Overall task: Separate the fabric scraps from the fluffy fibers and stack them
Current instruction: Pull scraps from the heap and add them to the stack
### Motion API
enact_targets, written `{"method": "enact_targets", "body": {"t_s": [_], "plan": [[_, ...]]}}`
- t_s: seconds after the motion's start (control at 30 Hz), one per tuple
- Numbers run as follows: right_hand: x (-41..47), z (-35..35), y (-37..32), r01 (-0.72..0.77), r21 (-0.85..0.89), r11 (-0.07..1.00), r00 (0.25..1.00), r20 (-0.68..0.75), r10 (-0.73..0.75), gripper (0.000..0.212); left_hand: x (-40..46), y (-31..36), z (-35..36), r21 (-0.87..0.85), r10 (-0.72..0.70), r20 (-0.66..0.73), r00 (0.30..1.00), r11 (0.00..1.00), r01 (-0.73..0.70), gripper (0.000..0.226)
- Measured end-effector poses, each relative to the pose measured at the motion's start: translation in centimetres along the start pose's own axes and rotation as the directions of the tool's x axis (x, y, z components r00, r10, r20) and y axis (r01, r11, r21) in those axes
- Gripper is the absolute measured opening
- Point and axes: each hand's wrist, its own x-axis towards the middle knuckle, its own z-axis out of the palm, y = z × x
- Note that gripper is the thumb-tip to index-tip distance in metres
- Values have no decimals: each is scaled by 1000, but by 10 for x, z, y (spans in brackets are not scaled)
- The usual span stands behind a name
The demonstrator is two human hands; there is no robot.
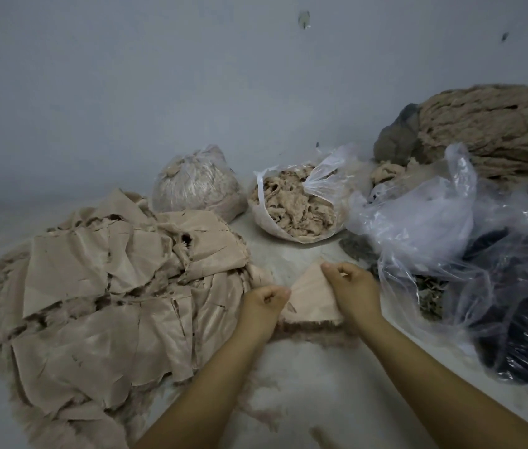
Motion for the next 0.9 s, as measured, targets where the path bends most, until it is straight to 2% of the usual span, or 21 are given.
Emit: {"method": "enact_targets", "body": {"t_s": [0.07, 0.13, 0.2, 0.23, 0.33, 0.4, 0.47, 0.53, 0.57, 0.63, 0.7, 0.73, 0.8, 0.87, 0.9], "plan": [[11, 0, 6, -2, -35, 999, 1000, -15, 1, 33, 11, -4, 8, 6, -30, 17, 999, 1000, 30, 22], [17, 1, 15, -41, -148, 988, 999, 5, 42, 31, 20, -12, 12, 62, -52, 39, 998, 997, 50, 35], [17, 2, 21, -50, -324, 945, 998, 18, 58, 24, 25, -23, 14, 167, -55, 40, 998, 985, 48, 25], [14, 3, 25, -11, -406, 914, 1000, 12, 17, 26, 25, -27, 13, 196, -50, 38, 998, 980, 42, 12], [-2, 10, 33, 240, -534, 811, 964, 35, -263, 28, 28, -40, 10, 190, -42, 49, 998, 981, 32, 25], [-13, 16, 39, 363, -550, 753, 928, 135, -348, 31, 31, -43, 10, 194, -36, 72, 997, 981, 21, 17], [-20, 19, 46, 364, -608, 705, 930, 278, -240, 40, 31, -42, 9, 188, -30, 58, 998, 982, 18, 17], [-19, 18, 52, 309, -656, 688, 935, 344, -93, 48, 30, -42, 6, 173, -17, 4, 1000, 985, 16, 10], [-18, 17, 53, 288, -654, 700, 936, 345, -63, 49, 28, -41, 1, 164, -7, -30, 1000, 986, 12, 13], [-19, 14, 47, 283, -598, 749, 946, 301, -118, 50, 20, -36, -17, 132, 37, -5, 999, 991, -36, 12], [-27, 13, 36, 341, -514, 787, 939, 227, -258, 47, 9, -28, -45, 177, 53, 175, 983, 981, -84, 19], [-35, 13, 31, 396, -456, 797, 918, 193, -346, 47, 5, -25, -61, 279, 51, 288, 956, 951, -135, 23], [-55, 19, 26, 509, -329, 795, 861, 176, -478, 39, -5, -22, -91, 533, -28, 467, 884, 807, -256, 29], [-81, 26, 26, 546, -181, 818, 815, 340, -469, 28, -16, -23, -113, 675, -120, 538, 834, 655, -341, 40], [-93, 30, 27, 582, -115, 805, 748, 463, -475, 28, -22, -23, -120, 707, -131, 549, 826, 599, -375, 46]]}}
